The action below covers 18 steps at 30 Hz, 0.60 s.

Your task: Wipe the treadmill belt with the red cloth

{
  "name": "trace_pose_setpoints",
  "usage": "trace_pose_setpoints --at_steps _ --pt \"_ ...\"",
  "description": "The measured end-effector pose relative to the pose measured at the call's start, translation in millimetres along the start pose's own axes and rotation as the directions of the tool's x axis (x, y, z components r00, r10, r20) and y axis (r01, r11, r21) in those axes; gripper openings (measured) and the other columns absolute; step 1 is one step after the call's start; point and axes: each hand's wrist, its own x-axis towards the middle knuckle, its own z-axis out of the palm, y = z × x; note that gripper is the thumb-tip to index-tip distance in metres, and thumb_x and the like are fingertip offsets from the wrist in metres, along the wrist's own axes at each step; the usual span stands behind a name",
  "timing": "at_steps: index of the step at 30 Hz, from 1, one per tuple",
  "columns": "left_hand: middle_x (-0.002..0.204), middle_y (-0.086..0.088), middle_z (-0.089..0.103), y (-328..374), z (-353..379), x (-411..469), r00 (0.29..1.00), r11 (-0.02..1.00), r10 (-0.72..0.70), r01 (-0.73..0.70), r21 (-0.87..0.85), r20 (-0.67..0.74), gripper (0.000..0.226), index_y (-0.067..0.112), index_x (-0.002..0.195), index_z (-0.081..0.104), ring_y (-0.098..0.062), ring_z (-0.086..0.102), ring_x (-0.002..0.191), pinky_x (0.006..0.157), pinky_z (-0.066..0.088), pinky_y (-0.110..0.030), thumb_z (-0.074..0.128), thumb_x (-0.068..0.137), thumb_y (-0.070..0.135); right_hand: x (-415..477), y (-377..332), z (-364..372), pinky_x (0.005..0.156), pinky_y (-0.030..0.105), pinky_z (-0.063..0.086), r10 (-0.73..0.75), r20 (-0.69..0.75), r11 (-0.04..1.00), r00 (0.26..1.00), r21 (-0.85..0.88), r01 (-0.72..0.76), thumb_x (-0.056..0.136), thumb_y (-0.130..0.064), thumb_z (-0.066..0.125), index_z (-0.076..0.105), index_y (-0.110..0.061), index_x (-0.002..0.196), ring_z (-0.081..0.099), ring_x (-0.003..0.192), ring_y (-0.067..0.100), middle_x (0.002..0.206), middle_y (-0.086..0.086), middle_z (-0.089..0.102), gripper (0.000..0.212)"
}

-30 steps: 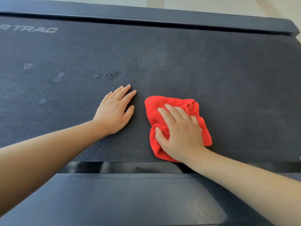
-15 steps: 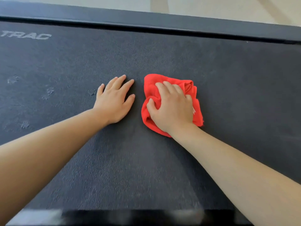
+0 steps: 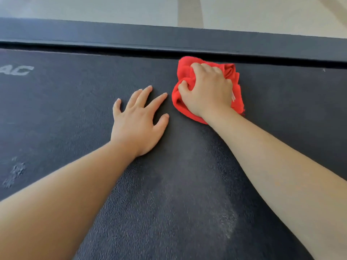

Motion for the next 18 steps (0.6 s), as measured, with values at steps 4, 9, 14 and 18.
trace_pose_setpoints --at_steps 4,9,14,18 --pt "0.155 0.007 0.019 -1 1 1 1.0 1.0 0.0 0.0 -0.01 -0.008 0.052 0.047 0.14 0.025 -0.011 0.01 0.142 0.112 0.006 -0.054 0.029 0.089 0.054 18 1 3 0.089 0.046 0.039 0.01 0.031 1.0 0.999 -0.009 -0.009 0.085 -0.048 0.042 0.05 -0.019 0.124 0.045 0.119 0.028 0.125 0.001 0.056 0.048" --pt "0.154 0.005 0.022 0 0 3 1.0 0.999 -0.01 0.01 -0.036 -0.008 0.05 0.043 0.14 0.031 -0.013 0.012 0.143 0.112 0.005 -0.054 0.033 0.09 0.052 -31 -2 -13 0.087 0.043 0.038 -0.026 0.047 1.0 0.999 0.018 0.025 0.086 -0.044 0.044 0.05 -0.021 0.124 0.046 0.118 0.025 0.121 -0.002 0.057 0.045" --pt "0.153 -0.002 0.026 1 -9 -20 1.0 0.994 0.022 -0.022 -0.11 -0.002 0.048 0.028 0.141 0.036 -0.02 0.018 0.142 0.115 0.009 -0.05 0.037 0.094 0.037 -138 -18 -34 0.082 0.042 0.038 -0.054 0.034 0.998 0.998 0.035 0.053 0.084 -0.045 0.045 0.05 -0.024 0.125 0.047 0.115 0.021 0.12 -0.007 0.056 0.046" --pt "0.154 -0.003 0.024 -22 -28 -101 0.986 0.984 0.147 -0.138 -0.114 0.076 0.05 0.025 0.144 0.033 -0.022 0.017 0.143 0.115 0.012 -0.045 0.035 0.096 0.037 -227 -40 -60 0.079 0.041 0.043 -0.08 0.032 0.995 0.996 0.055 0.078 0.08 -0.043 0.049 0.055 -0.023 0.121 0.05 0.115 0.021 0.124 -0.004 0.056 0.046"
